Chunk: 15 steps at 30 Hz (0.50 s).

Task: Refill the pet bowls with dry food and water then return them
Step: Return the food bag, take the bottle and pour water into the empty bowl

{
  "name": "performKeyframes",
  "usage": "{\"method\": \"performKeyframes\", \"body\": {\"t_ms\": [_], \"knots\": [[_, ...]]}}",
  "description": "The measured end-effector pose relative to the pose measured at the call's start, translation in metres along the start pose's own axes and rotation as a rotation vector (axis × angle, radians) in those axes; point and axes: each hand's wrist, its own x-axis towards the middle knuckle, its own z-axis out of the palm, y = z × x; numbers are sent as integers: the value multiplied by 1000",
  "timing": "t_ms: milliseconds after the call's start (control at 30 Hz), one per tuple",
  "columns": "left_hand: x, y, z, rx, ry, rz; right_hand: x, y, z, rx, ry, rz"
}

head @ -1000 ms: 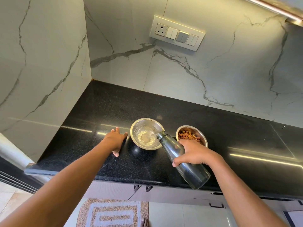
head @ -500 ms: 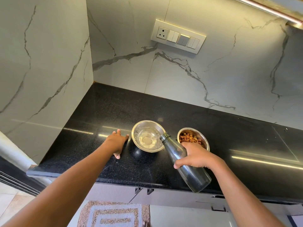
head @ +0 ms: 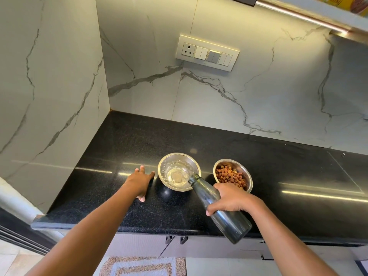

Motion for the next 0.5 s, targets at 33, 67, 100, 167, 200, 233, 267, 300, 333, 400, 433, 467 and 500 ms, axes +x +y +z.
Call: {"method": "performKeyframes", "body": {"t_ms": [33,67,100,167,200,233,267,300,333,400,433,467,500], "knots": [[0,0,0,-6,0,0,0,-1,0,4,5,-3],[-1,1,0,-11,0,0,0,-1,0,11,13,-6],[-2,1,0,-13,2,0,0,-2,0,15,26,-8],[-3,1,0,-23,7,1,2,-4,-2,36,58,-3],[-4,0,0,-37,11,4,2,-4,-3,57,77,-3],[-5,-2,0,-56,18,8,3,-5,-4,82,98,-7],[-7,-4,0,-77,28,17,2,-5,-4,111,125,-14],[-9,-7,1,-101,39,27,2,-7,-5,143,156,-24],[-10,-10,2,-137,54,38,2,-7,-5,178,190,-36],[-15,-16,4,-247,100,45,1,-10,-4,250,262,-62],[-17,-18,4,-312,131,41,1,-10,-2,283,292,-77],[-20,-19,4,-371,171,35,1,-11,0,313,323,-103],[-23,-19,3,-418,225,27,1,-12,2,346,353,-133]]}}
